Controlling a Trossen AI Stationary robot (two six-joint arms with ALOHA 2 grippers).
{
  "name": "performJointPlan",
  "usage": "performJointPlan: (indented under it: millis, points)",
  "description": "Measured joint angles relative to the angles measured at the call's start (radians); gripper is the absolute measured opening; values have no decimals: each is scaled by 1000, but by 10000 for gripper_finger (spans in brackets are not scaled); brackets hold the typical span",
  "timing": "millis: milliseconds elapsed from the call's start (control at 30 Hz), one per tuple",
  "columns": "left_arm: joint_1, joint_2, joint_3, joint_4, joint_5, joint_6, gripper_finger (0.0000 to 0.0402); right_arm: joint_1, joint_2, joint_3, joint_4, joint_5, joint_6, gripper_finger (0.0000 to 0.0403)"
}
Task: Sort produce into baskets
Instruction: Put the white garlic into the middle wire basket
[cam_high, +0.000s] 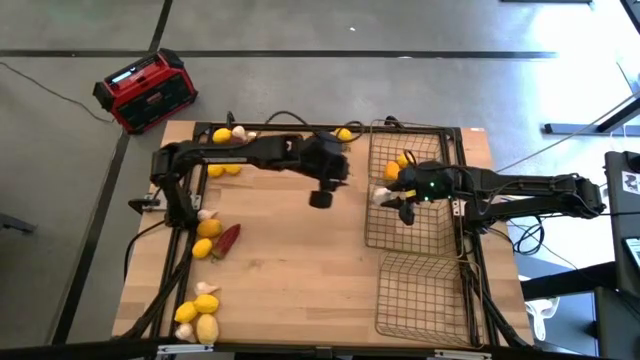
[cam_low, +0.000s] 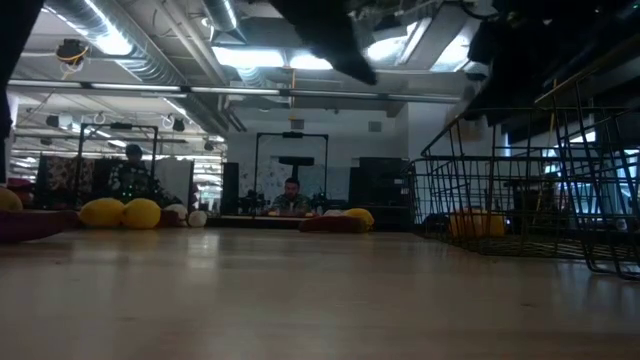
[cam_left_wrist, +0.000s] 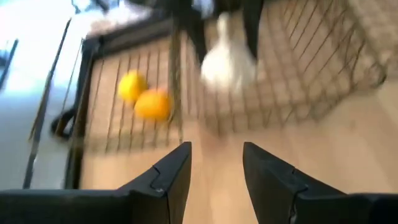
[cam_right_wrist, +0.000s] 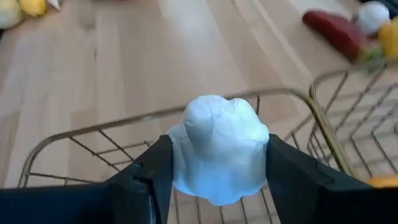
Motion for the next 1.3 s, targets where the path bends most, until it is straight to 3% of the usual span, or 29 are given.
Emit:
performJointPlan:
  millis: [167,333,800,1300]
  points:
    - [39,-31,0,-97,-20,-20,141,0,32,0,-68,-10,35,197]
    - [54,-31,-1,-99,-19,-31,141,0,78,-25,-33,-65,38,197]
    - [55,-31,-2,-99,-19,-20,141,0,218,-38,-26,-64,36,198]
    - [55,-31,-2,-101,-18,-19,141,0,253,-38,-25,-70,33,198]
